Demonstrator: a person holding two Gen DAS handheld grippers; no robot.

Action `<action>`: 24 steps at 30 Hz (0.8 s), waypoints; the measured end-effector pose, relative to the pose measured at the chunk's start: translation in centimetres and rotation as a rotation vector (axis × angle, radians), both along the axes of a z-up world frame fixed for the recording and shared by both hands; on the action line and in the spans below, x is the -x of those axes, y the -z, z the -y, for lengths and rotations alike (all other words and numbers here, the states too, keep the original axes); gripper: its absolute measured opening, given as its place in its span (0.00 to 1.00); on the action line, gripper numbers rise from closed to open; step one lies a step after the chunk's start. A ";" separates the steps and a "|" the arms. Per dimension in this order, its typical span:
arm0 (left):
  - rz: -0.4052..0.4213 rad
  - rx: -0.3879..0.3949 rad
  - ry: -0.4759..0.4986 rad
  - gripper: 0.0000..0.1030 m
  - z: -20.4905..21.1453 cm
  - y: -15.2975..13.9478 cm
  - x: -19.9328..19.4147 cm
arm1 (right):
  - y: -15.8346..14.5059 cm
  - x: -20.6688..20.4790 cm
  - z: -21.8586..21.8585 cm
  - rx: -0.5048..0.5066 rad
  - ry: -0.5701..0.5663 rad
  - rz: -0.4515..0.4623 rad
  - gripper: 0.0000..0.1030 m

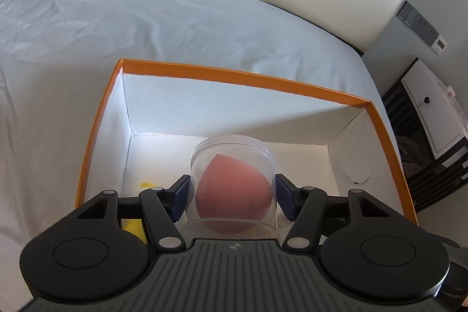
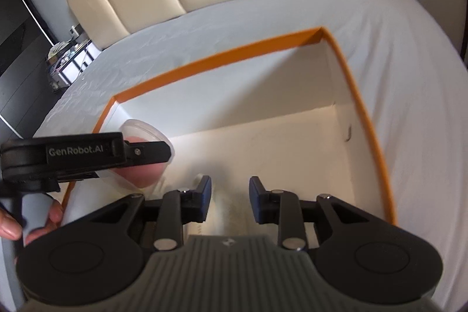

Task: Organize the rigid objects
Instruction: 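Lower the sponge case and white packet into the orange box and open both tools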

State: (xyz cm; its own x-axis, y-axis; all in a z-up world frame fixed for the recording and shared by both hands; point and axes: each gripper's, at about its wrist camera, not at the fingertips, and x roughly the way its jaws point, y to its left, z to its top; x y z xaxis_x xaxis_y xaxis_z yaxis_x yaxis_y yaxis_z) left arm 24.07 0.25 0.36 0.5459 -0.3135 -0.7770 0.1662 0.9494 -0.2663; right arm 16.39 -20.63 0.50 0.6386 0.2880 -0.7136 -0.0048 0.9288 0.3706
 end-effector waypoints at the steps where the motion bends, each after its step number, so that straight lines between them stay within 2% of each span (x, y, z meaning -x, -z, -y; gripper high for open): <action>1: -0.001 -0.008 -0.003 0.68 0.2 0.2 -0.3 | 0.0 0.1 0.2 0.003 0.004 0.013 0.28; 8: -0.098 -0.014 -0.039 0.68 0.4 2.4 -1.5 | 0.7 0.5 0.6 0.019 0.003 0.046 0.28; 16: -0.202 -0.018 -0.062 0.68 0.3 3.4 -2.1 | 1.0 0.4 0.2 0.026 -0.010 0.063 0.30; 24: -0.199 0.006 -0.071 0.68 -0.7 3.6 -1.7 | 1.4 0.5 -0.2 0.040 -0.021 0.075 0.34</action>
State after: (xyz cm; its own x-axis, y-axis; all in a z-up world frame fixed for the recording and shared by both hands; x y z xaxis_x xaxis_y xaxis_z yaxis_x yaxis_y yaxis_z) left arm 25.74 0.93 -3.24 0.4024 -0.2845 -0.8701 0.0428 0.9553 -0.2926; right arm 15.90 -20.44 -0.89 0.6849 0.2743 -0.6751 -0.0509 0.9422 0.3312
